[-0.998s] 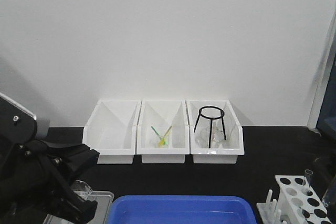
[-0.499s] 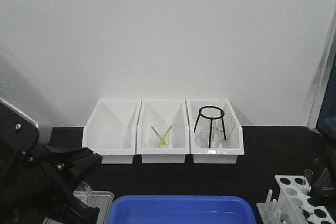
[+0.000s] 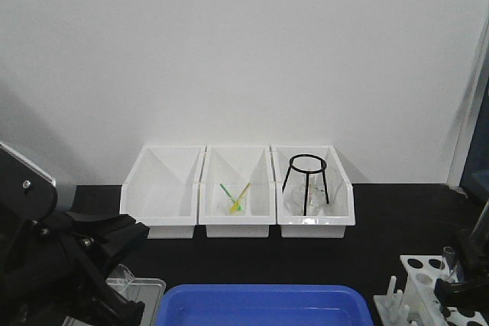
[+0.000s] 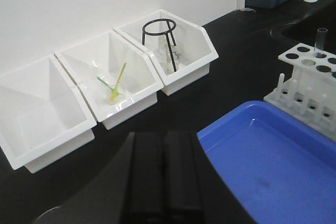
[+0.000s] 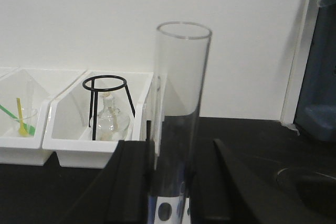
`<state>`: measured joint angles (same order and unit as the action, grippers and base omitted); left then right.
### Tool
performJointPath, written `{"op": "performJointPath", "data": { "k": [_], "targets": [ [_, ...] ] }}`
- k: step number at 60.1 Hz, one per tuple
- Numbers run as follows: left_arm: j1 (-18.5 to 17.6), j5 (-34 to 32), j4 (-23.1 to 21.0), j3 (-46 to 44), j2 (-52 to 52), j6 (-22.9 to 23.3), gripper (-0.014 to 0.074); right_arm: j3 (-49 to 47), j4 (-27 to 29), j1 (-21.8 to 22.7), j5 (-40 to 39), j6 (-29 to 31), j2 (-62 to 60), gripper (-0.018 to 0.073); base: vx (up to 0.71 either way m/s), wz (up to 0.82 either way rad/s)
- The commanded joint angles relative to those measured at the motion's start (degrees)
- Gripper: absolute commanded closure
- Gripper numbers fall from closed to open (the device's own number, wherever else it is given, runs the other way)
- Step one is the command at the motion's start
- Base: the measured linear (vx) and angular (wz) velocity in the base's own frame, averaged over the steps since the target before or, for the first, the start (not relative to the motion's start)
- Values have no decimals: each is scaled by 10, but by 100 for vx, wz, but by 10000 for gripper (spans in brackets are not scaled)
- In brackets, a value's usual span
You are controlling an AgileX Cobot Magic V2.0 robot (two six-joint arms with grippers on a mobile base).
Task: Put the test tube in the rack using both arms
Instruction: 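Carry the test tube with the right gripper above the white rack, then lower the tube into a rack hole and open the right gripper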
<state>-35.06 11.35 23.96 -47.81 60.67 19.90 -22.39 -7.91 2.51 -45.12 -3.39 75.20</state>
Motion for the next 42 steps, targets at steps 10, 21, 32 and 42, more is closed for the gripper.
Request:
{"op": "performJointPath", "data": {
  "k": [10, 21, 32, 42],
  "targets": [
    [0, -53, 3, -17, -11, 5, 603, -16, -15, 5, -47, 1, -2, 567, 0, 0],
    [0, -54, 3, -17, -11, 5, 603, -16, -30, 5, -40, 1, -2, 567, 0, 0],
    [0, -57, 3, -17, -11, 5, 603, -16, -29, 5, -40, 3, -2, 567, 0, 0],
    [0, -58, 3, -17, -11, 5, 603, -16, -27, 5, -66, 13, 25, 567, 0, 0]
  ]
}}
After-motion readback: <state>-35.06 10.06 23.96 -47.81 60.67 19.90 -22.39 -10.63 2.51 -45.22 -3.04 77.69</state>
